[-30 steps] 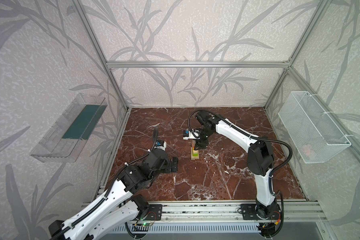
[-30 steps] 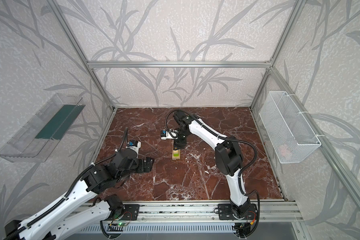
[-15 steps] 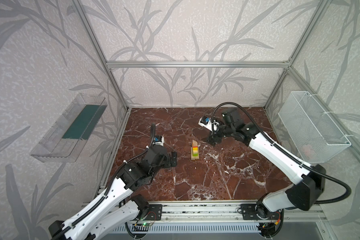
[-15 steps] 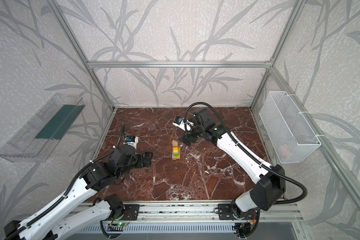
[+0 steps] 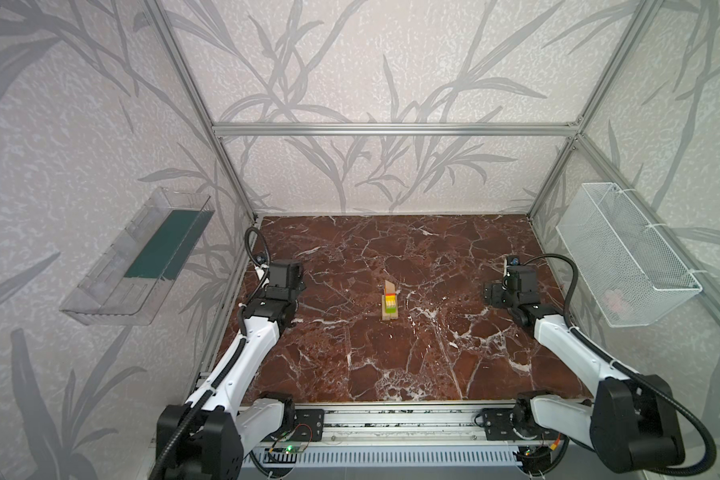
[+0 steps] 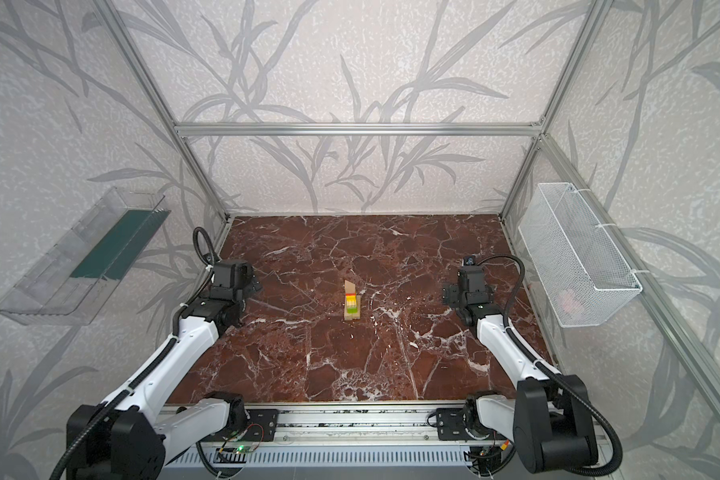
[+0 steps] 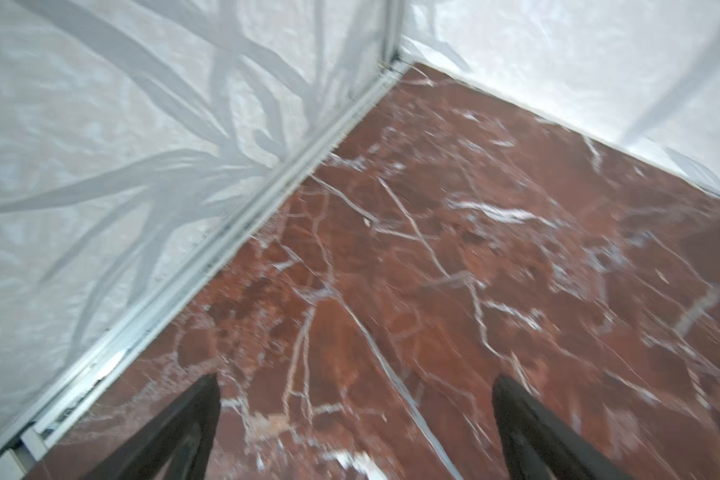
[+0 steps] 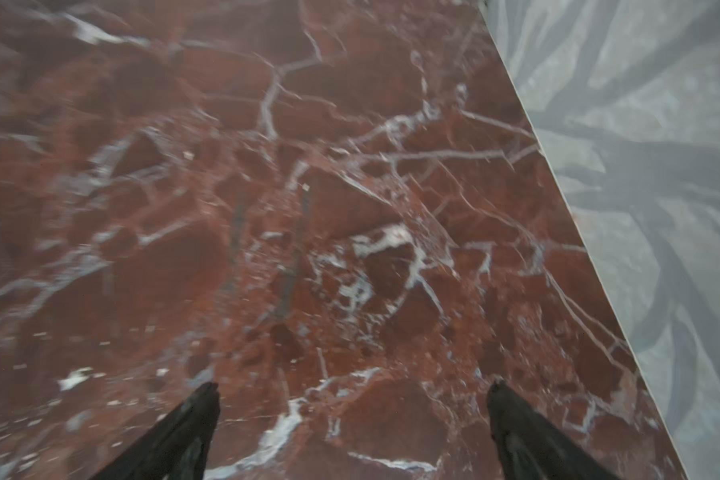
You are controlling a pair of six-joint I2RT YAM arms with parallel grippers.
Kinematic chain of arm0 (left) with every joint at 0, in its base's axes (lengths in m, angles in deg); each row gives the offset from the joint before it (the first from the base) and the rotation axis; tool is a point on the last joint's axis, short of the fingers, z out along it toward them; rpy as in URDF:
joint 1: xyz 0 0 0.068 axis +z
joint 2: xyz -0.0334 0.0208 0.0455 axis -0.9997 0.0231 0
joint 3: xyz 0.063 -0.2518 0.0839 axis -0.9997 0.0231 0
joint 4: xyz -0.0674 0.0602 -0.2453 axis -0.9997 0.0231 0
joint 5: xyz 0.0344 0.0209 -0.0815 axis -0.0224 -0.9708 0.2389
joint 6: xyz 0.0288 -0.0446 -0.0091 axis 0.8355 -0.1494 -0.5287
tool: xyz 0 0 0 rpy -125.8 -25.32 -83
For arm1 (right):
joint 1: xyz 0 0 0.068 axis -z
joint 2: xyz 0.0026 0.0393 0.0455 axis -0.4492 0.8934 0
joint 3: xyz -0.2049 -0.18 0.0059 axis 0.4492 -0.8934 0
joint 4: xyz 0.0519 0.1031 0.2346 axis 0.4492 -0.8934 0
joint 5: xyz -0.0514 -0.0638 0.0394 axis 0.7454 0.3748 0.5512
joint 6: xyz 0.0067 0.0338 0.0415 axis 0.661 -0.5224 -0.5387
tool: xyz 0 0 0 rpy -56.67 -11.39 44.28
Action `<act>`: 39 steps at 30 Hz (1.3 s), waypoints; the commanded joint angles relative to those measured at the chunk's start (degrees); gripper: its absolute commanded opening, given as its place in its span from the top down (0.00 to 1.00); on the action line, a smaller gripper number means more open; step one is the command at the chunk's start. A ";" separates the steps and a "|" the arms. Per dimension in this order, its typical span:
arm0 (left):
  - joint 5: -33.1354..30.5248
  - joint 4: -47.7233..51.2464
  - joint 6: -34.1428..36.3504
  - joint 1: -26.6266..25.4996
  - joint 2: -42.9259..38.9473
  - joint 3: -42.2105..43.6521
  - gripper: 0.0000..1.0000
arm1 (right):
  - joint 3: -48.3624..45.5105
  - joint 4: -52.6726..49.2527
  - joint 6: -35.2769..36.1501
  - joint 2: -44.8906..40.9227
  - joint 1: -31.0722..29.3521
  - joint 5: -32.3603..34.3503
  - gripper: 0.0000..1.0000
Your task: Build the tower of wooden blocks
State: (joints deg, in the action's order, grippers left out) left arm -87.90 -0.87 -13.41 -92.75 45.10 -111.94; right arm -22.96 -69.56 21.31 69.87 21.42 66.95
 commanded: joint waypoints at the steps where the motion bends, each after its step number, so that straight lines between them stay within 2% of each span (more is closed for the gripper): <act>1: -5.33 -20.64 9.01 1.52 3.81 6.57 0.00 | -4.10 20.66 0.70 5.16 -0.26 5.13 0.01; 3: -3.68 -29.02 13.39 1.53 6.63 9.46 0.00 | -5.12 27.88 3.27 8.74 -0.30 3.00 0.01; 5: -0.25 -38.38 15.77 1.75 9.03 12.79 0.00 | -3.84 27.79 3.61 9.89 -0.26 -0.61 0.01; 7: 5.68 -49.84 19.58 1.83 11.54 17.24 0.00 | -8.01 41.76 5.88 11.98 -0.23 -5.88 0.01; 8: 6.39 -53.56 20.89 1.87 13.16 18.44 0.00 | -9.21 47.41 6.85 13.43 -0.20 -7.66 0.00; 10: 6.61 -61.06 22.56 1.98 17.18 19.82 0.00 | -11.00 50.50 8.30 16.23 -0.13 -12.93 0.01; 11: 7.89 -65.72 23.49 2.25 19.45 20.68 0.00 | -12.97 57.41 9.97 18.36 -0.17 -15.56 0.01; 12: 10.73 -67.97 23.85 2.75 21.42 21.16 0.00 | -14.76 63.65 10.71 20.35 -0.33 -16.30 0.01; 15: 16.21 -78.67 26.62 2.79 27.79 23.05 0.01 | -14.99 64.47 9.22 20.29 -0.35 -12.54 0.01; 17: 15.11 -70.34 25.05 2.77 25.34 21.24 0.01 | -11.91 56.60 8.39 18.97 -0.35 -10.56 0.01; 18: 11.75 -64.24 23.24 3.04 24.74 18.62 0.01 | -11.50 54.68 8.45 18.40 -0.35 -10.86 0.01; 19: 11.28 -62.90 22.63 3.23 24.72 17.93 0.01 | -11.85 55.47 8.64 18.77 -0.34 -10.92 0.01; 21: 11.14 -68.16 23.14 3.28 26.15 19.16 0.01 | -12.64 59.14 9.52 19.78 -1.00 -10.13 0.01; 22: 10.74 -71.28 23.89 3.27 27.15 19.90 0.01 | -12.25 57.78 10.37 19.54 -1.64 -10.79 0.01; 24: 10.90 -67.06 23.25 3.25 25.86 18.98 0.01 | -12.25 58.22 10.76 19.71 -1.62 -12.26 0.01; 27: 11.09 -70.32 24.09 3.13 26.88 19.63 0.01 | -12.10 57.93 10.85 19.78 -1.64 -12.42 0.01; 39: 11.80 -68.96 24.32 3.02 26.71 19.17 0.01 | -12.07 58.01 10.84 19.74 -1.62 -12.51 0.01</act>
State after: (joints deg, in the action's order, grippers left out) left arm -76.34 -68.41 9.83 -89.74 71.38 -92.11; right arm -35.90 -13.72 31.74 89.78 19.89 54.63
